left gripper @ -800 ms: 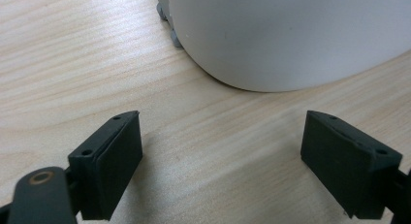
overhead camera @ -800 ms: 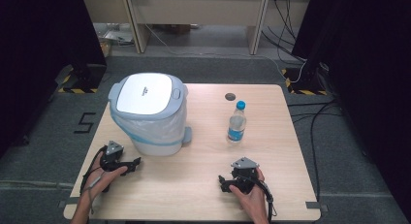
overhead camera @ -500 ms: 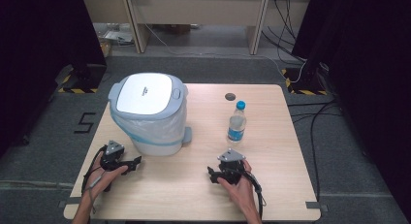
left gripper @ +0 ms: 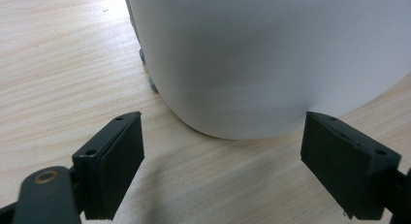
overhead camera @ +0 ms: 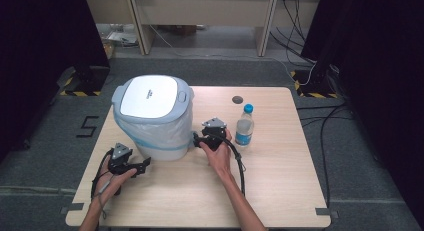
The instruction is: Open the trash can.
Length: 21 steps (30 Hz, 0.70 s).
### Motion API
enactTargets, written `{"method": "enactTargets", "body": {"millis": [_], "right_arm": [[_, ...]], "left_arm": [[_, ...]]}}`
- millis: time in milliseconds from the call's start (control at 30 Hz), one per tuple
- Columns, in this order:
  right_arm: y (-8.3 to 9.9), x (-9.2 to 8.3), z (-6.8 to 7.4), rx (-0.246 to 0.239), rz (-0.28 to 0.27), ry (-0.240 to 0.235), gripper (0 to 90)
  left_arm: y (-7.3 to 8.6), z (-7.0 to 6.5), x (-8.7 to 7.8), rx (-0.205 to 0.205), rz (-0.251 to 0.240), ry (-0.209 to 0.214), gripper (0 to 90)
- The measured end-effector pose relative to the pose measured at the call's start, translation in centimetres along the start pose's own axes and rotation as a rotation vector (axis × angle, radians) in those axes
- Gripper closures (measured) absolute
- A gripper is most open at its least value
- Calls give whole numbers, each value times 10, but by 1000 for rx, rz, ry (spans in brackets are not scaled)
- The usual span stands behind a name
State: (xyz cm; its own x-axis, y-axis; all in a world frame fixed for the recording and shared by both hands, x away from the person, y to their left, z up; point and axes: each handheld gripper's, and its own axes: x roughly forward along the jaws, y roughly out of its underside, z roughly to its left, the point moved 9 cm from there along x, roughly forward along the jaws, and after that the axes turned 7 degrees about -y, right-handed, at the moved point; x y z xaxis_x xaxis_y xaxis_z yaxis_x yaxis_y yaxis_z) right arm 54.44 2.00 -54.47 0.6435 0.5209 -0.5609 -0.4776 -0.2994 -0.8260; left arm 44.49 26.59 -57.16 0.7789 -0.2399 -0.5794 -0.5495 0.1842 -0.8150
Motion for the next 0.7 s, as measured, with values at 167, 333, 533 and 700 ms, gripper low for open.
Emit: {"method": "enactTargets", "body": {"millis": [167, 333, 533, 700], "right_arm": [[-10, 25, -13, 24, 22, 18, 208], [-12, 41, -17, 54, 38, 7, 218], [-7, 39, -20, 127, 83, -24, 253], [-1, 30, -17, 143, 97, -36, 287]], "left_arm": [[-1, 1, 1, -5, 9, -5, 134], [-3, 4, 5, -15, 6, -18, 133], [-10, 14, 13, -30, 7, -54, 137], [-21, 26, 27, -90, -2, -76, 148]]}}
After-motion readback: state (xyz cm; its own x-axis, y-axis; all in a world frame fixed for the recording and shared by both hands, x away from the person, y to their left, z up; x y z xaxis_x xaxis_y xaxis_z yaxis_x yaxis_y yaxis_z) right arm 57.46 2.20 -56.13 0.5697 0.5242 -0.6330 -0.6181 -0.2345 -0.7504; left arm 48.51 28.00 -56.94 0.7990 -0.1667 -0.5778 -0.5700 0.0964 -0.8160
